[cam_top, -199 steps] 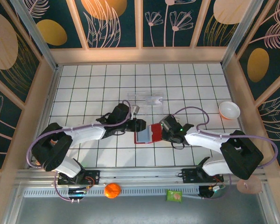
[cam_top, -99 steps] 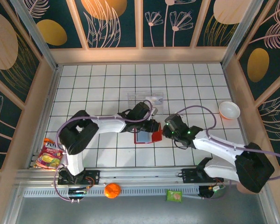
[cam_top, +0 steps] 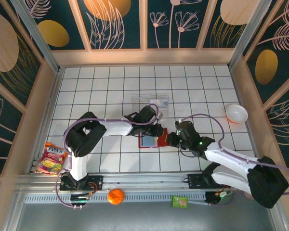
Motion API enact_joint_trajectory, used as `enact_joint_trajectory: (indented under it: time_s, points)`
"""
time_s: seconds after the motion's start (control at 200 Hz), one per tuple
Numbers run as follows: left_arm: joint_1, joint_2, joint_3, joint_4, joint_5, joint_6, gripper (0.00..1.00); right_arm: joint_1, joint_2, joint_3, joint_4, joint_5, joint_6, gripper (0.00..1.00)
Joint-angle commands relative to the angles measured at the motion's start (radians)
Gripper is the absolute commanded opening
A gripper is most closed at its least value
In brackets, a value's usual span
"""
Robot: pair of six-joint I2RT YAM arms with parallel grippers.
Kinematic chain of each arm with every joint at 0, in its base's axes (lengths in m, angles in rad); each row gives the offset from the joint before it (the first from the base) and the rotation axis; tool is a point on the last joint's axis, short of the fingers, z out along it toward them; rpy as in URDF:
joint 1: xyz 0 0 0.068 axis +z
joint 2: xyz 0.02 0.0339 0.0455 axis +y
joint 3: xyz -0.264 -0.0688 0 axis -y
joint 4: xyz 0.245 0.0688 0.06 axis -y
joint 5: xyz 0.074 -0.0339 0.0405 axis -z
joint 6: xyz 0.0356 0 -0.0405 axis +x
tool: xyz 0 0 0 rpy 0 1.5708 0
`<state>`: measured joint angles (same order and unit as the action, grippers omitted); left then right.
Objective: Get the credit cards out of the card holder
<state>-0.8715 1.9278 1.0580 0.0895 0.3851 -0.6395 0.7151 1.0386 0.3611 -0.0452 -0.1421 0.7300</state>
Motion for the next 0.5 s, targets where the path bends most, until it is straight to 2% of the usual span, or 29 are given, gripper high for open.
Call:
enact_joint_trajectory:
  time_s: [0.0,0.14,0.355,0.495]
  points:
    - [0.000,-0.001,0.022,-0.030,-0.013,-0.008,0.11,0.001,0.044,-0.003,0.134,-0.069,-0.027,0.00]
    - [0.004,-0.076,-0.010,-0.025,-0.088,-0.019,0.14,-0.006,0.138,0.017,0.087,-0.003,-0.014,0.00]
    - [0.080,-0.292,-0.194,0.019,-0.170,-0.053,0.38,-0.006,0.235,0.054,-0.028,0.118,-0.002,0.00]
    - [0.130,-0.360,-0.322,0.017,-0.190,-0.065,0.46,-0.002,0.252,0.073,-0.035,0.131,-0.006,0.00]
